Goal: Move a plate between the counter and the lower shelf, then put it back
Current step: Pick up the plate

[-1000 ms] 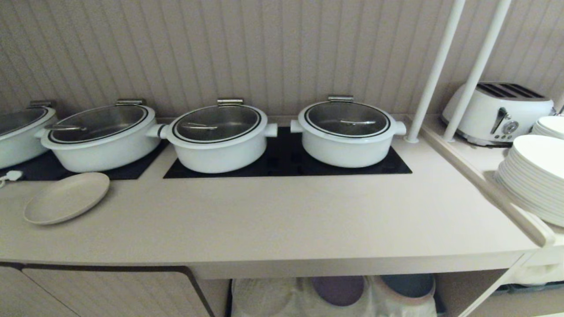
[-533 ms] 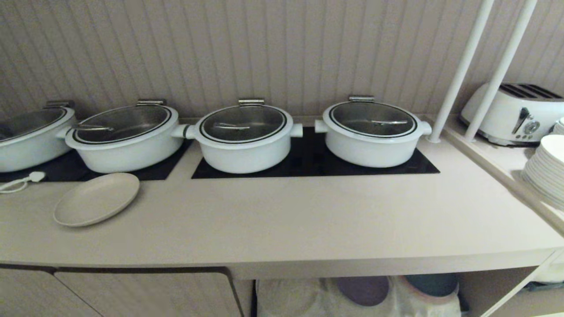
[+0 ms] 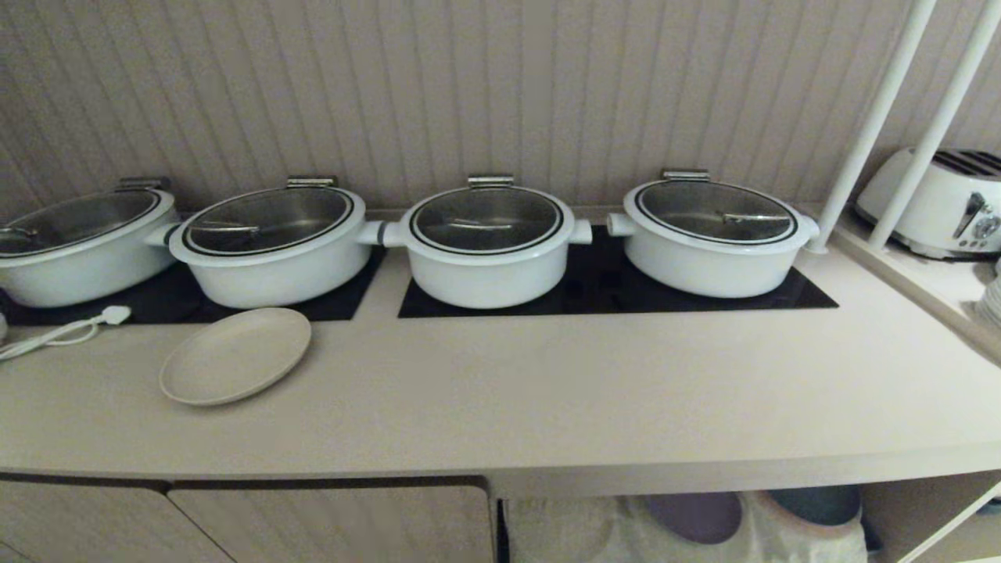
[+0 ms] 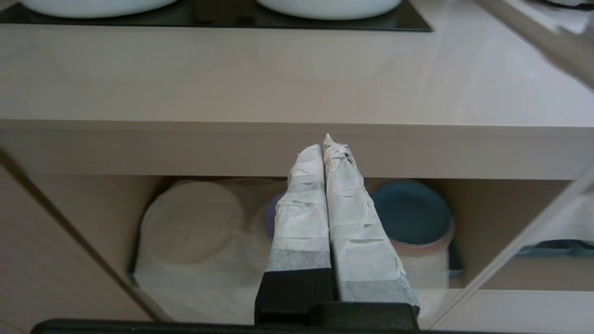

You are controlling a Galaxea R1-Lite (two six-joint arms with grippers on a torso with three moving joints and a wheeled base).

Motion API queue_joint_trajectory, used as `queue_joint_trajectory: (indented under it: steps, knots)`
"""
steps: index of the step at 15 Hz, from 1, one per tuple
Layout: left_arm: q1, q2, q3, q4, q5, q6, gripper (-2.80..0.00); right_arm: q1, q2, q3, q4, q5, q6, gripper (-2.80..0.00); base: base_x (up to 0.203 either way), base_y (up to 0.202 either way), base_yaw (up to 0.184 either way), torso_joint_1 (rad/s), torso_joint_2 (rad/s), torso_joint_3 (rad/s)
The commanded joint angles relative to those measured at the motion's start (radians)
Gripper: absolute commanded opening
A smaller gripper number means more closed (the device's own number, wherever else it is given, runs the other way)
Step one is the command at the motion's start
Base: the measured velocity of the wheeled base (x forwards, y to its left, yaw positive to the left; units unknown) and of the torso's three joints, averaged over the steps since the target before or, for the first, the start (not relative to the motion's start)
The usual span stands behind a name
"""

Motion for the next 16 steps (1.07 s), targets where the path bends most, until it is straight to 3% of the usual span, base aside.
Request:
queue_joint_trajectory:
  steps: [1, 12, 16]
  knots:
    - [0.000, 0.001, 0.000, 0.000, 0.001, -0.001, -2.80, 0.000, 0.001, -0.001, 0.001, 0.000, -0.002, -2.80, 0.000, 0.197, -0.004, 0.004, 0.00, 0.005]
    - [0.000, 0.001, 0.000, 0.000, -0.002, -0.001, -2.80, 0.000, 0.001, 0.000, -0.003, 0.000, 0.004, -2.80, 0.000, 0.191, -0.001, 0.003, 0.00, 0.004]
    - [0.000, 0.001, 0.000, 0.000, -0.002, -0.001, -2.80, 0.000, 0.001, 0.000, -0.004, 0.000, 0.004, -2.80, -0.008, 0.023, 0.005, -0.002, 0.00, 0.003]
